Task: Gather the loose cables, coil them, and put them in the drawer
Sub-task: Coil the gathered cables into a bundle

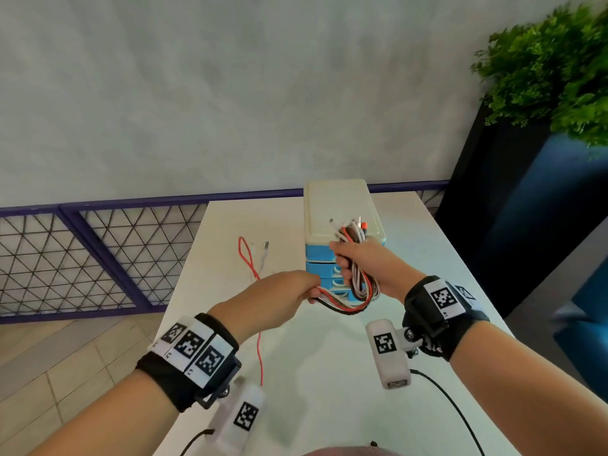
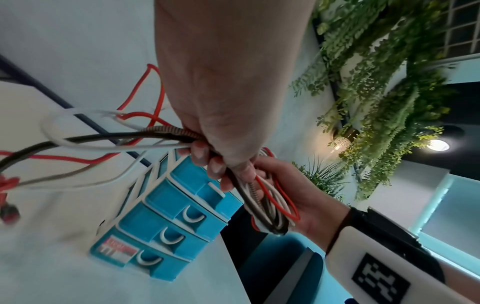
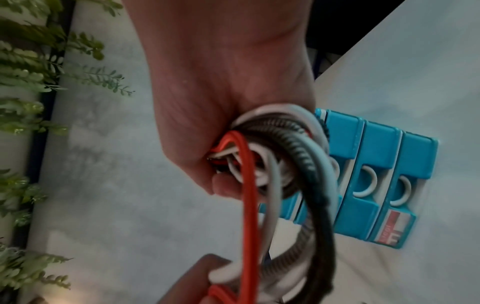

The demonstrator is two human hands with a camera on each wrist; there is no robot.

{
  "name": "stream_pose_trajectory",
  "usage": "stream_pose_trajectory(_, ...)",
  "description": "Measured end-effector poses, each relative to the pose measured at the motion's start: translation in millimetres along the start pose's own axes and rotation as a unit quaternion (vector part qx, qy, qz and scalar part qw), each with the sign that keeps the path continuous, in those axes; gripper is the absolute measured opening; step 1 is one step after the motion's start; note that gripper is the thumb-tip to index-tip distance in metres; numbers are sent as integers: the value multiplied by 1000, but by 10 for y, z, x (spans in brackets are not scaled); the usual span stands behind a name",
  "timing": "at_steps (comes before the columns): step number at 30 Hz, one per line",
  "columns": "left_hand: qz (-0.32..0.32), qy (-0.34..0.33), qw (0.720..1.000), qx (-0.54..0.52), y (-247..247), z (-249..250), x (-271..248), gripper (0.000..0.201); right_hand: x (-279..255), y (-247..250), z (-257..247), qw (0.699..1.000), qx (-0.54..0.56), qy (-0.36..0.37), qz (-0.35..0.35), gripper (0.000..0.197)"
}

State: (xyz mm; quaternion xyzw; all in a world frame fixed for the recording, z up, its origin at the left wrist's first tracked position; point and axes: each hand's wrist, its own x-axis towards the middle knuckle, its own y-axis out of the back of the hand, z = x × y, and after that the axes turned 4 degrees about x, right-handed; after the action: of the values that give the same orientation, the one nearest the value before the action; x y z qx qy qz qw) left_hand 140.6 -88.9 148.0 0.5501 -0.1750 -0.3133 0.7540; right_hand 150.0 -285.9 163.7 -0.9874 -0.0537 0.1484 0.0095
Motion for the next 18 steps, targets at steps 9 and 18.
stream_pose_trajectory(9, 13, 21, 995, -95, 335, 108, -7, 22, -95, -200, 93, 980, 85, -75, -165, 31)
stream_pose_trajectory(18, 27, 23, 994, -102, 351, 125, -69, 29, -214, -274, 47, 953, 57, -130, -269, 16)
